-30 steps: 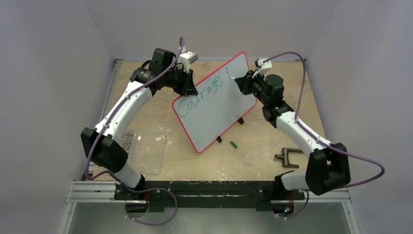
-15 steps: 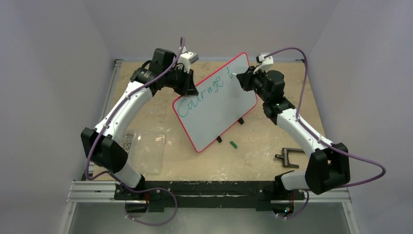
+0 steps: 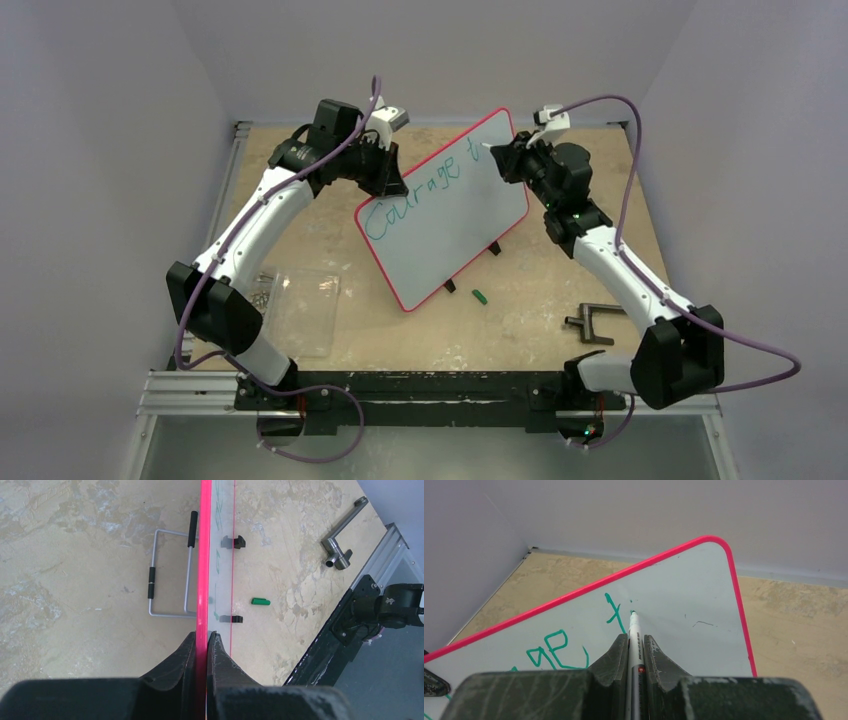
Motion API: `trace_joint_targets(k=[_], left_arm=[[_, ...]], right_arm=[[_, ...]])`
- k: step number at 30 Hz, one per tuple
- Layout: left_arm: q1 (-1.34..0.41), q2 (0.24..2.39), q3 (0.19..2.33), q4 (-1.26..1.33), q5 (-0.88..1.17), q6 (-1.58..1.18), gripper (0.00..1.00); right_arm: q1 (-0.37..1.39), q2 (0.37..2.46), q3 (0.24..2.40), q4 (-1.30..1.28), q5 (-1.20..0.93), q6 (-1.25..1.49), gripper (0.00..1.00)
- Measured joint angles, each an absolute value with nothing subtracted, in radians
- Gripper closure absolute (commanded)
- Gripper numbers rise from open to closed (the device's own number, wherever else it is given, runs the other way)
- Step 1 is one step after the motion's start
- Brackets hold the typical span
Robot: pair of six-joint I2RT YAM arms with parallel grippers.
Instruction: Write a sentence on the whiteboard
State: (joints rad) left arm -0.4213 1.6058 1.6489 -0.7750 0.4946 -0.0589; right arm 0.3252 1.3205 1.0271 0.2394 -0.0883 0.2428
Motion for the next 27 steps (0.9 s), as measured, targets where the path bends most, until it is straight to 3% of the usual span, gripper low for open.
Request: trace_joint_targets(k=[27], left_arm=[[-0.422, 1.605, 1.649, -0.775, 0.495, -0.059, 1.0]], right_arm=[[0.325, 1.356, 1.053, 0.255, -0.018, 0.25, 1.0]])
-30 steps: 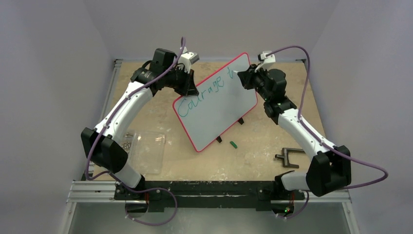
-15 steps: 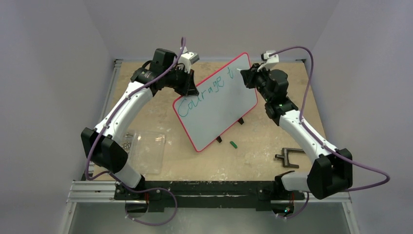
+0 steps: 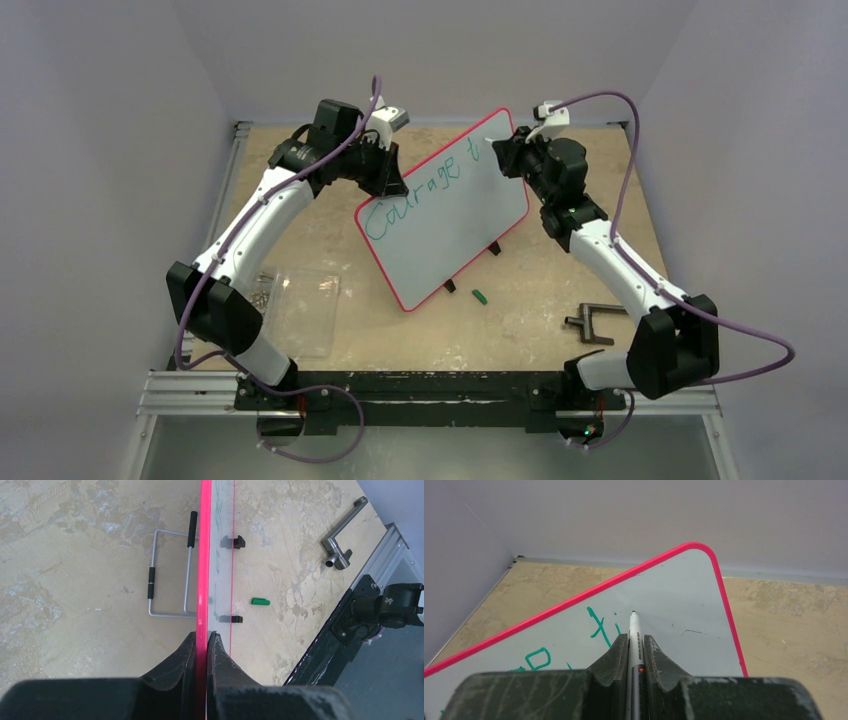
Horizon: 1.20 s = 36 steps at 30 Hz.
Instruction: Write a sentence on the whiteboard
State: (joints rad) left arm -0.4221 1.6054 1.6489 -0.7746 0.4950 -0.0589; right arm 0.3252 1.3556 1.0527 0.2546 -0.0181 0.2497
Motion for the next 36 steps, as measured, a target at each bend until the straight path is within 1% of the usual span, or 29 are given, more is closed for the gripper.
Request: trace_joint_targets(k=[12, 36], left_arm=[[-0.422, 1.605, 1.649, -0.774, 0.493, -0.06, 1.0], [-0.422, 1.605, 1.649, -0.775, 0.49, -0.06, 1.0]], right_arm=[[0.325, 1.394, 1.078, 0.265, -0.045, 0.253, 1.0], [0.32, 1.395, 1.077, 0.265, -0.101, 0.253, 1.0]])
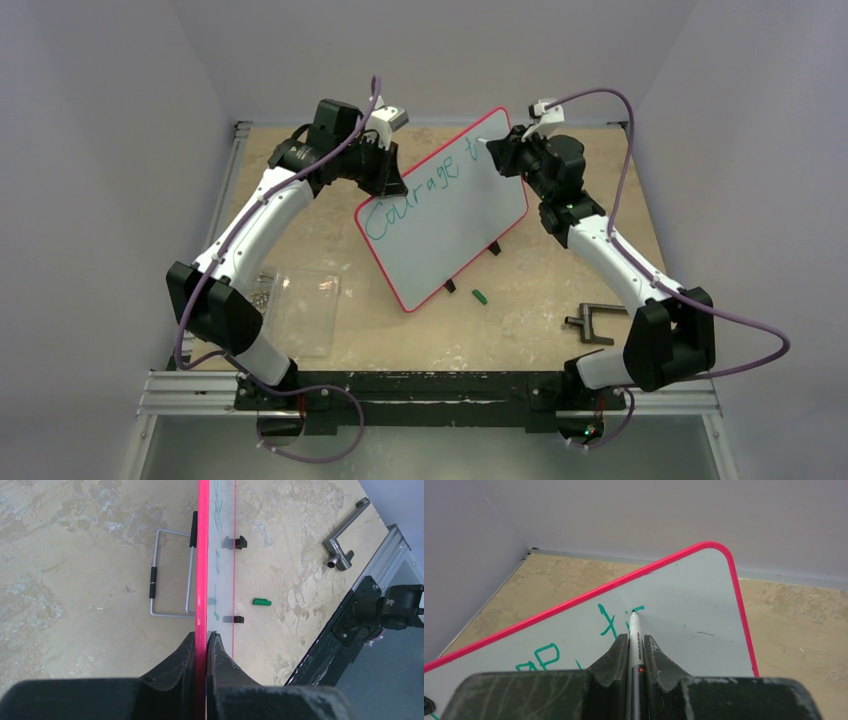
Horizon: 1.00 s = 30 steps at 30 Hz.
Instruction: Write a sentence on the whiteboard
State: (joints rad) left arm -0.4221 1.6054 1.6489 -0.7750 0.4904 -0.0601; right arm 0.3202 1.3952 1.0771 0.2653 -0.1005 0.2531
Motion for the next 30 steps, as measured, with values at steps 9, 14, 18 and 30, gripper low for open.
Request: trace_joint_targets(k=[9, 14, 18, 30], left_arm=[[-0.422, 1.605, 1.649, -0.776, 0.483, -0.069, 1.0], [-0.422, 1.605, 1.649, -0.777, 0.483, -0.068, 1.0], [-0.422, 1.606, 1.649, -0.776, 0.484, -0.068, 1.0], [-0.423, 1.605, 1.649, -0.776, 0.484, -0.068, 1.0]], right_arm=[[0.32, 1.388, 1.022, 0.267, -0.101, 0.253, 1.0], [0.32, 1.375, 1.011, 0.259, -0.097, 0.253, 1.0], [0.32, 1.372, 1.011, 0.253, -0.094, 0.253, 1.0], [0.321, 1.383, 1.048, 0.215, -0.06, 0.249, 1.0]])
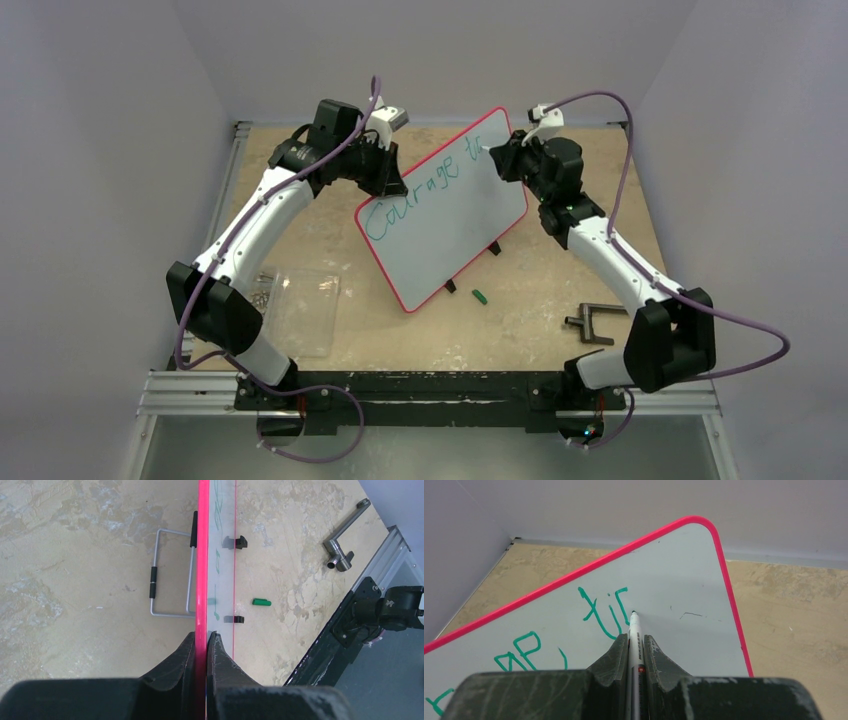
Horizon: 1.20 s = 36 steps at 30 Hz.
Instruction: Write a sentence on the whiteboard
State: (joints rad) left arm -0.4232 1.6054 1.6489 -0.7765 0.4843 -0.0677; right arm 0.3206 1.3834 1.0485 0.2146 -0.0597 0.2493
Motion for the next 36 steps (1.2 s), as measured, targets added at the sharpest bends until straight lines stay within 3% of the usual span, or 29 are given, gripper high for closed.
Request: trace_joint_targets(k=[28, 36], left_arm=[[-0.426, 1.605, 1.649, -0.776, 0.484, -0.067, 1.0], [-0.43, 1.604, 1.649, -0.772, 0.487, -0.064, 1.0]], right_arm=[[0.32, 1.405, 1.11, 0.218, -0.097, 0.27, 1.0], [0.321, 1.31, 1.042, 0.202, -0.101, 0.291, 1.0]])
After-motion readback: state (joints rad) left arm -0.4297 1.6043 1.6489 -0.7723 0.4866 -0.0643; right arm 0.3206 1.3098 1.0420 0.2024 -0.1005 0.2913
